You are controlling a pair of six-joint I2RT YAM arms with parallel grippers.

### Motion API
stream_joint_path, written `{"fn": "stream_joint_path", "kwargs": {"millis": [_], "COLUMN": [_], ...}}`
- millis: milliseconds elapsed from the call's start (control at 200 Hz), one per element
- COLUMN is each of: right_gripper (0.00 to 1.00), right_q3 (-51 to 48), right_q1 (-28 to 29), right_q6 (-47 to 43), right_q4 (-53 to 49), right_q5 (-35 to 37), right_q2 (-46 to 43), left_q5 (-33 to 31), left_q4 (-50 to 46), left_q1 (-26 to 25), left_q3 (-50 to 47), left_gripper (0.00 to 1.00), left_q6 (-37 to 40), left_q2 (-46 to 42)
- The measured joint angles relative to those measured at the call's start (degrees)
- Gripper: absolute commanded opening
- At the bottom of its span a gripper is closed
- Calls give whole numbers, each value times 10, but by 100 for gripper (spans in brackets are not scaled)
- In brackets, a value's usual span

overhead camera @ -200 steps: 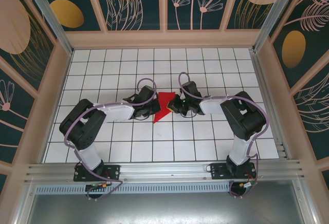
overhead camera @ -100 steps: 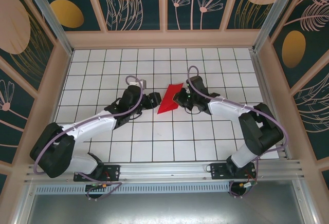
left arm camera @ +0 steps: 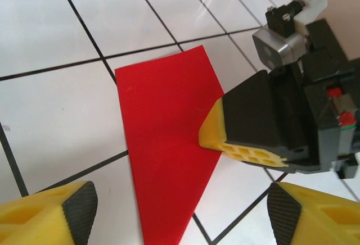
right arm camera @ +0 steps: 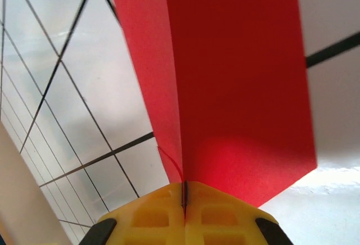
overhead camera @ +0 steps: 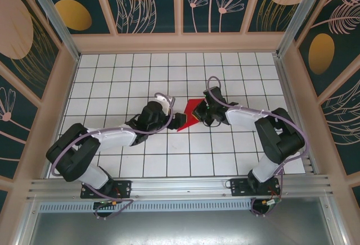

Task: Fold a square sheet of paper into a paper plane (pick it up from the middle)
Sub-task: Fourth fold the wing at the center of the table.

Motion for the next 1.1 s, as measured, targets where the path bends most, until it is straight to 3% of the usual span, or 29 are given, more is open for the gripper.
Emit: {"fn": "stream_joint_path", "kwargs": {"millis": [315,605,861,1101], "right_gripper": [0,0,0,0], "right_q3": [30,63,67,67], "right_q1": [-28,-28,-28,-28], "right_q6": [21,20,16,16], "right_q4": [-33,-68,-91,-97], "right_q5": [-33,-48,-56,-67], "right_q2": [17,25,34,38], "left_q5": [-48,-56,-59,-59], "left_q4": [45,101,122,125], "left_q1": [-54,-57,-59,-59], "left_q3": [7,24,37,43], "left_gripper": [73,65,47,36], "left_q6": [140,224,272,280], "left_q2": [96,145,170,182]}}
